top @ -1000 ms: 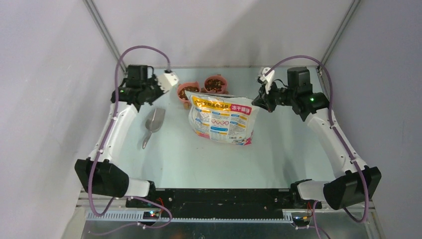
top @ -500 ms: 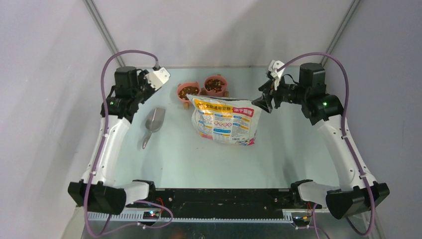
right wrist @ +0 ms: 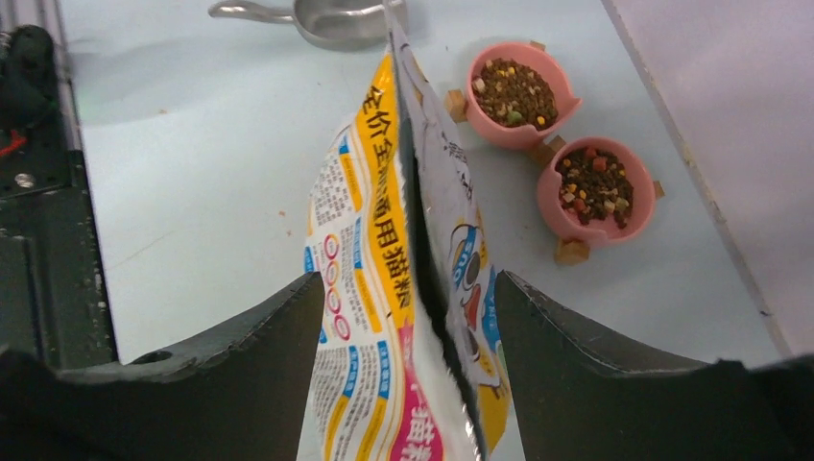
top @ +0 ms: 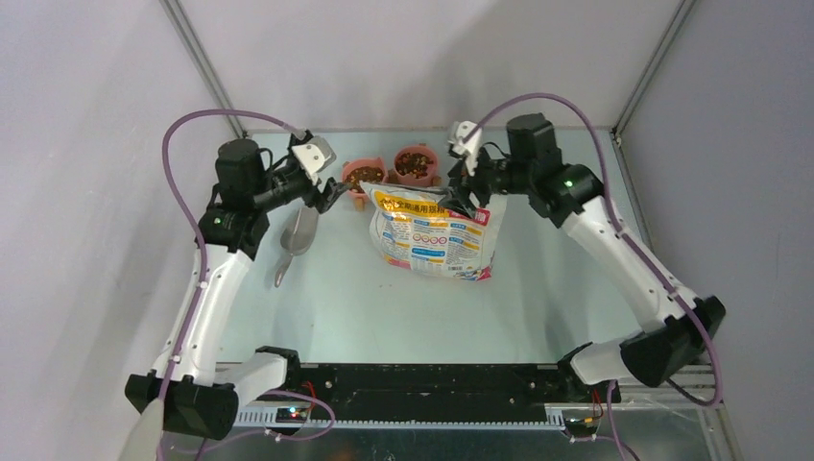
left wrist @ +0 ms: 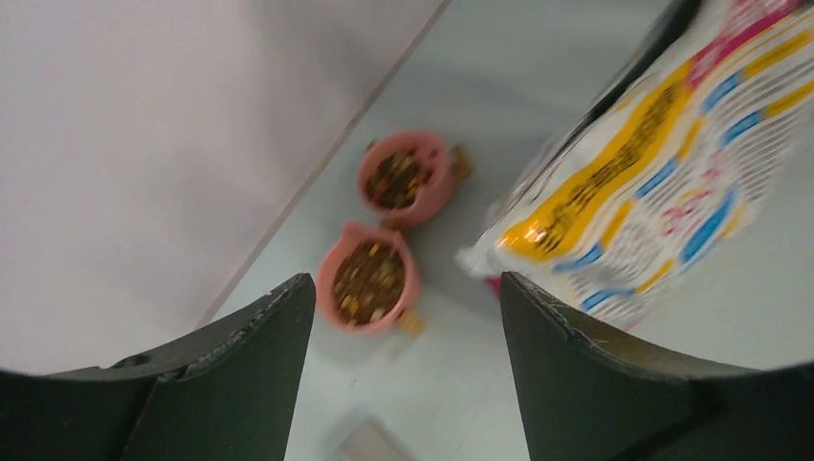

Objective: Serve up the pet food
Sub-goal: Close the pet food bag at the center of the board.

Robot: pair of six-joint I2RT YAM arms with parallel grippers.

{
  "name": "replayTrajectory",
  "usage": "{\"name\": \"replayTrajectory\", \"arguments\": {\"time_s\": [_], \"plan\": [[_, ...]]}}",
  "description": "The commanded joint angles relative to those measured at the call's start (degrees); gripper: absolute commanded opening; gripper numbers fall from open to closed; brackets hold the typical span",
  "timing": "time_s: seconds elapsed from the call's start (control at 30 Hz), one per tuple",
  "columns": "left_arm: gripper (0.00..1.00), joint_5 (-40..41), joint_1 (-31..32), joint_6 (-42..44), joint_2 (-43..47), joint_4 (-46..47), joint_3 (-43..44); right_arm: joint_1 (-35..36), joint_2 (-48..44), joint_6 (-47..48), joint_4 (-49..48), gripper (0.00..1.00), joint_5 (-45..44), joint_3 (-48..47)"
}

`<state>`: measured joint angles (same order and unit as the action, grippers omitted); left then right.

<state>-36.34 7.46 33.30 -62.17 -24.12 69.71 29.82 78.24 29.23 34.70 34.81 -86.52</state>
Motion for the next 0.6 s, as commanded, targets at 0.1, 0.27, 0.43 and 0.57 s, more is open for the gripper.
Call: {"name": "replayTrajectory", "arguments": {"time_s": [0.1,0.27,0.43,0.57], "plan": [[0.78,-12.7,5.6,-4.2,-4.8,5.2,3.8,4.4,8.1,3.9,5.8,0.69,-12.4,-10.3],[0.79,-12.4,7.9,-0.7,-8.9,0.9,7.2,5.9,12.0,5.8,9.8,0.68,-12.2,-13.2],[0.81,-14.7,8.5,1.3,-11.3,-0.2,8.1,7.5,15.8,7.1,13.1,0.58,-12.6,-16.9],[0.81,-17.5,8.8,2.9,-14.5,-1.5,9.2,8.0,17.5,7.3,14.8,0.32,-11.8,-19.2]]}}
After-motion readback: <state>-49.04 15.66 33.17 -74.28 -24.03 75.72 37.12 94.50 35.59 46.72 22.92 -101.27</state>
